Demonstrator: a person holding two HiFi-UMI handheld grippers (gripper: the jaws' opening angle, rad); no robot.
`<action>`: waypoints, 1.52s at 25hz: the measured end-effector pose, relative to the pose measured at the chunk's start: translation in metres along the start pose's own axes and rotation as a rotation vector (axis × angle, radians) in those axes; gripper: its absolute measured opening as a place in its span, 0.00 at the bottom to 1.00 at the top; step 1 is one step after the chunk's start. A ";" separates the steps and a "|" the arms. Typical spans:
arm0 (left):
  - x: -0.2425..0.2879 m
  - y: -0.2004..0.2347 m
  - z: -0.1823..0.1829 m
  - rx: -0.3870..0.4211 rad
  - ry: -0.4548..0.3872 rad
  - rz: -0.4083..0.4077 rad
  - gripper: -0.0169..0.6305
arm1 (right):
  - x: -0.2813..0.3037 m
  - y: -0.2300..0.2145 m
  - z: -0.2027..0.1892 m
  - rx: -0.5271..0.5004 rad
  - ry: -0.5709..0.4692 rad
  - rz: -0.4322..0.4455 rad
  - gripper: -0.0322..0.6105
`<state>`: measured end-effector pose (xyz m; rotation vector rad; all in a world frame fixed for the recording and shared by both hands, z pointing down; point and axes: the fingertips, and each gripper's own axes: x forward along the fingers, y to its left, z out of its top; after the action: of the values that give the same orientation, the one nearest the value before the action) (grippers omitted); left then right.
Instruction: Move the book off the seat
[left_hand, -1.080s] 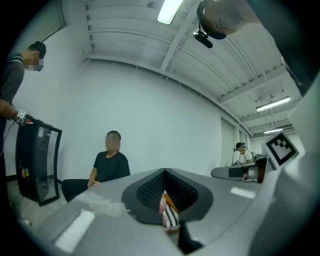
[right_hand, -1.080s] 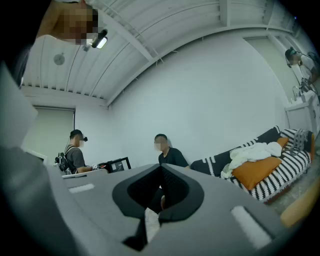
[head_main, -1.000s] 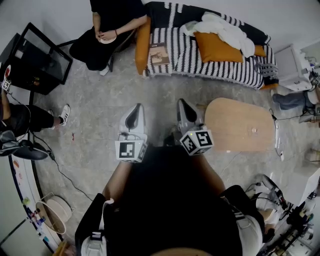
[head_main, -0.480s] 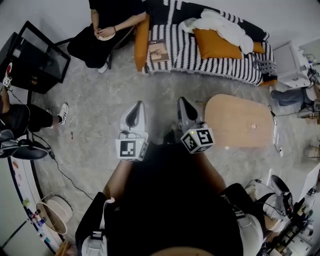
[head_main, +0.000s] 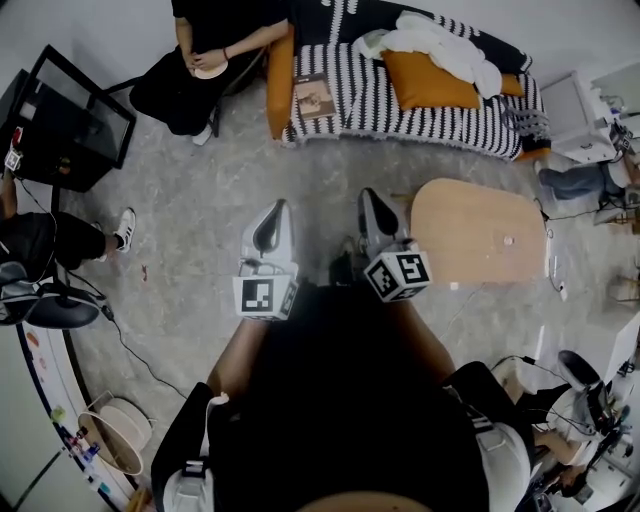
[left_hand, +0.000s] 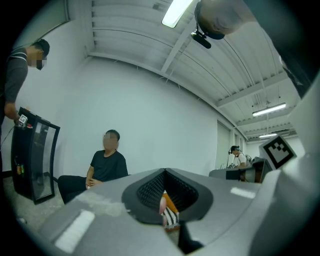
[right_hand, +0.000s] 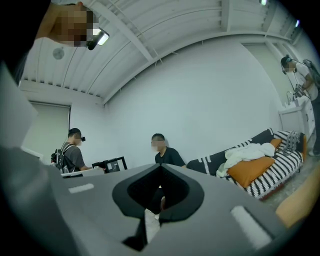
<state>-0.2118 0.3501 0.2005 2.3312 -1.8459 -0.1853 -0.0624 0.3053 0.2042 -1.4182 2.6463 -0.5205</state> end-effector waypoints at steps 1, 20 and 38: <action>0.000 0.001 0.000 -0.003 -0.001 -0.003 0.03 | 0.000 0.001 -0.001 0.001 0.001 -0.001 0.06; 0.098 0.016 -0.016 -0.030 0.035 0.034 0.03 | 0.085 -0.069 0.006 0.053 0.038 0.024 0.06; 0.270 0.018 -0.036 0.018 0.111 0.102 0.03 | 0.203 -0.188 0.027 0.083 0.115 0.083 0.06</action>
<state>-0.1597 0.0852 0.2403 2.2046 -1.9135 -0.0262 -0.0218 0.0356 0.2584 -1.2860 2.7226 -0.7149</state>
